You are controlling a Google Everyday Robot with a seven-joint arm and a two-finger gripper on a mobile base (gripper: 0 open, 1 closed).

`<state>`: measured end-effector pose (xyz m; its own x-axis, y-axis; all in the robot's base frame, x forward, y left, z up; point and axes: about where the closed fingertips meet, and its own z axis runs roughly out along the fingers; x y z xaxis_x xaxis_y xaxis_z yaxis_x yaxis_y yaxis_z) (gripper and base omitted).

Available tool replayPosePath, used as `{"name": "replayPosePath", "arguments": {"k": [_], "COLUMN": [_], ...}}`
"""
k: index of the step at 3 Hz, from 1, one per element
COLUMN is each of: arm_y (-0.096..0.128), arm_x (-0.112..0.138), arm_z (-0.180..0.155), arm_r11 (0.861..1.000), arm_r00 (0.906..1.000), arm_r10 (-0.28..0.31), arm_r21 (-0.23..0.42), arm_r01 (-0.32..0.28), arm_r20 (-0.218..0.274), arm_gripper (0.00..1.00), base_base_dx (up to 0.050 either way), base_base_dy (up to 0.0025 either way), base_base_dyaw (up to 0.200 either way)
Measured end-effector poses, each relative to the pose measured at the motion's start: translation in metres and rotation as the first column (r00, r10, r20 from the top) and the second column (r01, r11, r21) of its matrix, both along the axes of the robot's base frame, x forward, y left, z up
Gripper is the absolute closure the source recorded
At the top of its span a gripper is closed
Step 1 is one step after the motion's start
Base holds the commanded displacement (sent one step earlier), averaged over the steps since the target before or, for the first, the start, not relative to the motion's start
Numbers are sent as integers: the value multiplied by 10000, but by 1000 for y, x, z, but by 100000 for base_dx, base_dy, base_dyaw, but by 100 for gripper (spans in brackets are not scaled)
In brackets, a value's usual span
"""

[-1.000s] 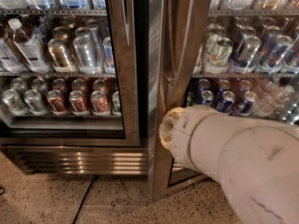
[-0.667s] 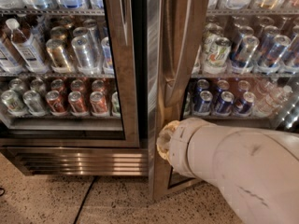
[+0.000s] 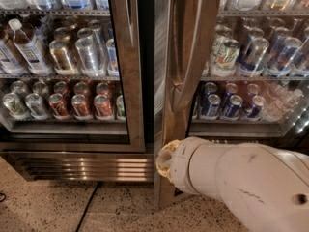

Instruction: Open right fridge door

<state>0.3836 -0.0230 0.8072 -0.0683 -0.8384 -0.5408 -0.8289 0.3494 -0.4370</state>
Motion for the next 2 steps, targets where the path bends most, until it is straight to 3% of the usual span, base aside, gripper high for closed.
{"name": "replayPosePath", "arguments": {"k": [1,2], "arm_y": [9,30], "arm_x": [-5,0], "arm_z": [-3,15], "arm_r11": [9997,9925], "arm_r00": [9998,9973], "arm_r10": [195,699], "arm_r21": [132,987], "arm_r01": [-195,-716], "arm_r20": [-16,205], "arm_gripper": [100,100], "base_base_dx": [0,0], "base_base_dy": [0,0], "base_base_dyaw": [0,0]}}
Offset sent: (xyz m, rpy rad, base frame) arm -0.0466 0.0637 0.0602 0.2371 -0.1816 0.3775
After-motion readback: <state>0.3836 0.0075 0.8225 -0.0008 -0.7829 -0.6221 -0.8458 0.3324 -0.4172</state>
